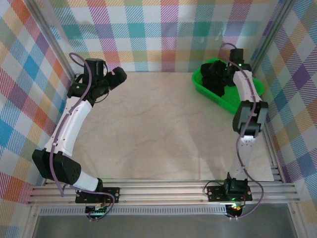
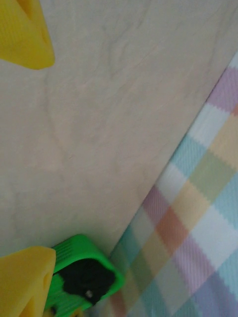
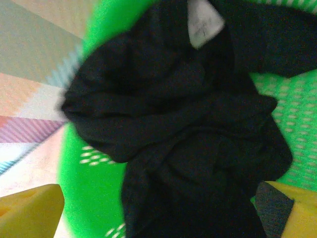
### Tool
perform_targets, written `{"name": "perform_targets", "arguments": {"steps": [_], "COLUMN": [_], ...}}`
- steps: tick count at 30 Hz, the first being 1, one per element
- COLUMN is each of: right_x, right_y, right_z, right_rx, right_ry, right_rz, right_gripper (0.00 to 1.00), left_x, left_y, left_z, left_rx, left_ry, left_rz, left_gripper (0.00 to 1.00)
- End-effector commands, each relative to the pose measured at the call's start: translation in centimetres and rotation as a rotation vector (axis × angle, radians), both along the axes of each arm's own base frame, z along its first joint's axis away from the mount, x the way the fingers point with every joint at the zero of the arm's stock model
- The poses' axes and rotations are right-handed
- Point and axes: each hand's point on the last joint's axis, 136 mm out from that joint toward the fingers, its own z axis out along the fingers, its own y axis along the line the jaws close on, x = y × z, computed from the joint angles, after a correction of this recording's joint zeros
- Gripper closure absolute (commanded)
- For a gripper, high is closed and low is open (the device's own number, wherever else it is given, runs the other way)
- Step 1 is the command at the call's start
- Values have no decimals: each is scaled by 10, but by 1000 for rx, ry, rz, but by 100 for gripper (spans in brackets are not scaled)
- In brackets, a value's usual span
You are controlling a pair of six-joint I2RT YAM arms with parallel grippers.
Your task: Fold and stack the t-shirts
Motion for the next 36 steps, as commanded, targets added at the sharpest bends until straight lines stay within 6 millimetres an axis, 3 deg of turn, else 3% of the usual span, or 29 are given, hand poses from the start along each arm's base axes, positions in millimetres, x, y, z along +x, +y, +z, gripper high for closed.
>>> {"name": "perform_targets", "arguments": {"steps": [1, 6, 10, 12, 14, 16, 17, 19, 23, 26, 28, 32, 36], "right_x": [-9, 3, 12, 13, 9, 7, 5, 0, -9, -10, 2, 25, 38], "right_y": [7, 18, 18, 8, -11, -31, -46, -71, -120, -138, -133, -104, -93], "right_z": [-34, -90, -115, -125, -135, -139, -141, -138, -122, -105, -87, -43, 31], "right_rx": [78, 166, 198, 201, 205, 226, 228, 214, 193, 172, 160, 112, 77], "right_ry": [161, 234, 238, 254, 279, 279, 282, 278, 251, 209, 142, 19, -175], "right_rz": [10, 2, -32, -85, -177, -258, -307, -375, -482, -483, -402, -234, -204], "right_gripper": [0, 1, 15, 32, 62, 85, 93, 98, 100, 100, 100, 100, 100], "left_x": [-31, -56, -73, -80, -88, -95, -98, -104, -110, -112, -112, -107, -102], "left_y": [-15, -9, 3, 8, 13, 16, 18, 20, 21, 21, 18, 13, 4], "left_z": [7, -4, -3, 0, 3, 5, 4, 2, -1, -3, -3, -4, 0], "left_rx": [-51, -48, -20, -9, -4, -2, 0, 4, 1, -7, -17, -36, -57], "left_ry": [24, 47, 55, 52, 47, 44, 46, 52, 59, 64, 59, 57, 50], "left_rz": [-41, -8, 23, 38, 51, 61, 64, 69, 67, 63, 55, 40, 12], "left_gripper": [9, 10, 11, 11, 12, 12, 13, 13, 13, 14, 14, 16, 18]}}
